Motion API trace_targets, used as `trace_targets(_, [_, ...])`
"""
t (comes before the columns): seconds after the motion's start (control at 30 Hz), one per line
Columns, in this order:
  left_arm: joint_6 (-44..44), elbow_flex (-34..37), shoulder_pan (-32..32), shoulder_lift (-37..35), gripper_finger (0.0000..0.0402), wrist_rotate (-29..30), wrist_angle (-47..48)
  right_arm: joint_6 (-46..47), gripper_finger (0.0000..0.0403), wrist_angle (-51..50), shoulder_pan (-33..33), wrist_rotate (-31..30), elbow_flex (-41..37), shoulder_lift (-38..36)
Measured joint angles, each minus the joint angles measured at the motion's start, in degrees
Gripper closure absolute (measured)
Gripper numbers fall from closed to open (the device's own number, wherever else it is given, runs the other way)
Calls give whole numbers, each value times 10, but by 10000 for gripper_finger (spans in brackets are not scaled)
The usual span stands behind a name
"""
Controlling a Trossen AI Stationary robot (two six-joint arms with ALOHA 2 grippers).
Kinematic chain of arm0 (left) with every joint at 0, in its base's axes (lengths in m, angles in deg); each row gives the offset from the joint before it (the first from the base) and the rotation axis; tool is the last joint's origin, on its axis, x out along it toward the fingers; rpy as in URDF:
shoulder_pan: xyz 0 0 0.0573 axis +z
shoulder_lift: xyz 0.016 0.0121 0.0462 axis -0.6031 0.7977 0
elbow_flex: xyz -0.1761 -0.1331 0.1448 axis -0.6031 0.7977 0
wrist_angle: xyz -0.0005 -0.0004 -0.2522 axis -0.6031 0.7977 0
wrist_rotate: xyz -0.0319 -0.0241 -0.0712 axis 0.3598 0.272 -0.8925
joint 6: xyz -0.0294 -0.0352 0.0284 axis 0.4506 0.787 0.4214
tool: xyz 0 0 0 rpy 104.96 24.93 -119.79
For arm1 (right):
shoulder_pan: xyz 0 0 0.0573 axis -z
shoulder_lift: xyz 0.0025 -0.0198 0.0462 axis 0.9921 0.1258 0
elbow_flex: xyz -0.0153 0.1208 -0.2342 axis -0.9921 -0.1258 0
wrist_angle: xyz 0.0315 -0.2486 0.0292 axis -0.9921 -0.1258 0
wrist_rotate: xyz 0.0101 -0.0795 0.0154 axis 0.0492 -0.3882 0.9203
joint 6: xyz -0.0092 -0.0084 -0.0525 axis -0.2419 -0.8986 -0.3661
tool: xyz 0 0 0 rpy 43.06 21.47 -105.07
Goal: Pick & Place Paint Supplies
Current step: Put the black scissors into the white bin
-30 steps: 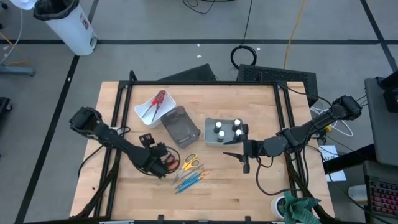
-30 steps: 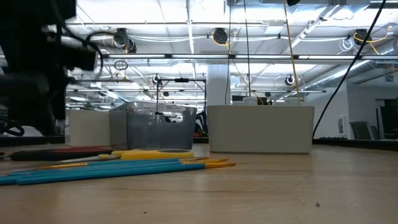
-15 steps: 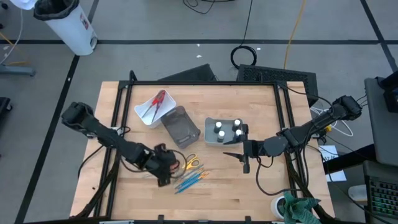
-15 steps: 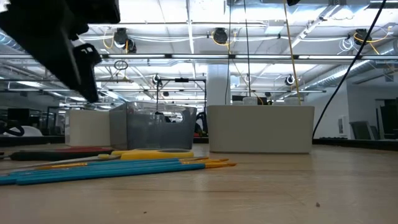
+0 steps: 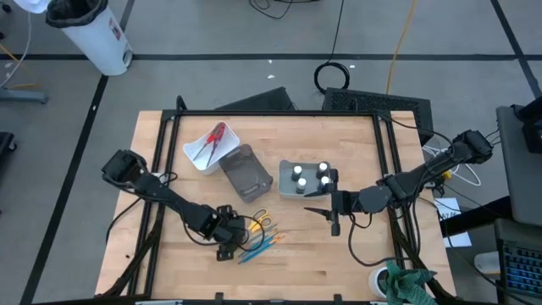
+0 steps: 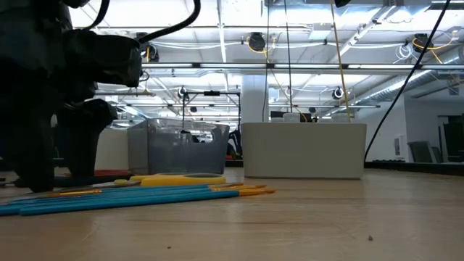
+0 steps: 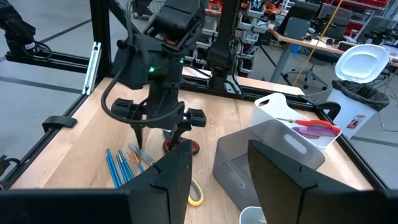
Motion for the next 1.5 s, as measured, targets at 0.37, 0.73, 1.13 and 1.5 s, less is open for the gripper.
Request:
trace_targets(0.37, [-18, -2, 13, 6, 151, -27, 15, 0, 257, 0, 0, 0, 0, 0])
trace_targets(0.73, [-15, -1, 30, 7, 369, -31, 40, 0, 257, 0, 0, 0, 0, 0])
trace_targets(1.13, [1, 2, 71, -124, 390, -137, 56, 0, 257, 0, 0, 0, 0, 0])
trace_targets(1.5, [-52, 0, 158, -350, 390, 6, 88, 0, 257, 0, 0, 0, 0, 0])
